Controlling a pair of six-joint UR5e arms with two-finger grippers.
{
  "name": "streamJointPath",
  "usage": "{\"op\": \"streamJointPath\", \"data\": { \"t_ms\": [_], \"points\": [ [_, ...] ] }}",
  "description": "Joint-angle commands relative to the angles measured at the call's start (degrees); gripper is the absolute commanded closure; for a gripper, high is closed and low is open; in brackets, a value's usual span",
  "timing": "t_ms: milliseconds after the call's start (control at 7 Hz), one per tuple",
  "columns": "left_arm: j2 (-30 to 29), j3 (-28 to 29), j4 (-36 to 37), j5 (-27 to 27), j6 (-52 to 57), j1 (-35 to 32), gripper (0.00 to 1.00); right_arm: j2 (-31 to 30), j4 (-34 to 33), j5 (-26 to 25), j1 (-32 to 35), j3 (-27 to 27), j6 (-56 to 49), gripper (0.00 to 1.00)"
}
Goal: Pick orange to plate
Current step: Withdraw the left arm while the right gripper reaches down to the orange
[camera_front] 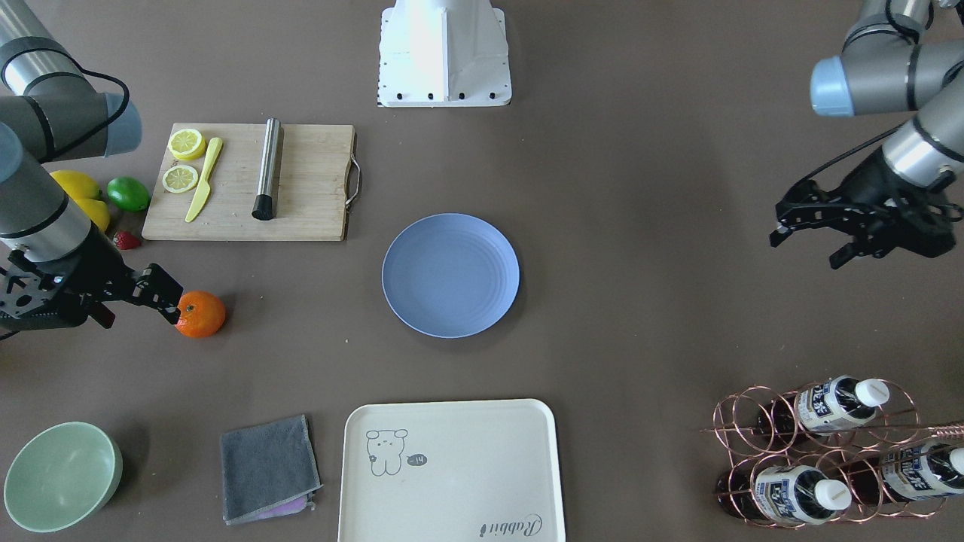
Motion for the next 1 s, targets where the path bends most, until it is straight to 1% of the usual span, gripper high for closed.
{"op": "streamJointPath", "data": {
  "t_ms": [0,143,286,429,714,857],
  "points": [
    [8.65,3.56,0.93,-5.76,21.1,-14.29,0.01,1.7,-0.05,-0.3,-1.89,-1.1,0.44,0.0],
    [10.52,5.74,3.2,-4.38,23.32,-17.12,0.01,1.8,0.04,-0.3,-2.68,-1.88,0.01,0.0],
    [11.32,7.33,7.22,-1.67,25.69,-16.28,0.01,1.71,0.04,-0.48,-3.82,-2.85,-0.17,0.0],
    [8.37,7.26,18.92,0.19,26.32,-16.36,0.01,1.45,0.12,-1.17,-4.35,-3.47,-0.26,0.0],
    [8.34,6.82,19.92,0.21,26.33,-16.53,0.01,1.09,0.04,-1.36,-5.67,-3.65,-0.35,0.0],
    [8.34,6.73,20.01,0.12,26.33,-16.53,0.01,1.09,-0.05,-2.23,-6.81,-3.82,-0.35,0.0]
  ]
}}
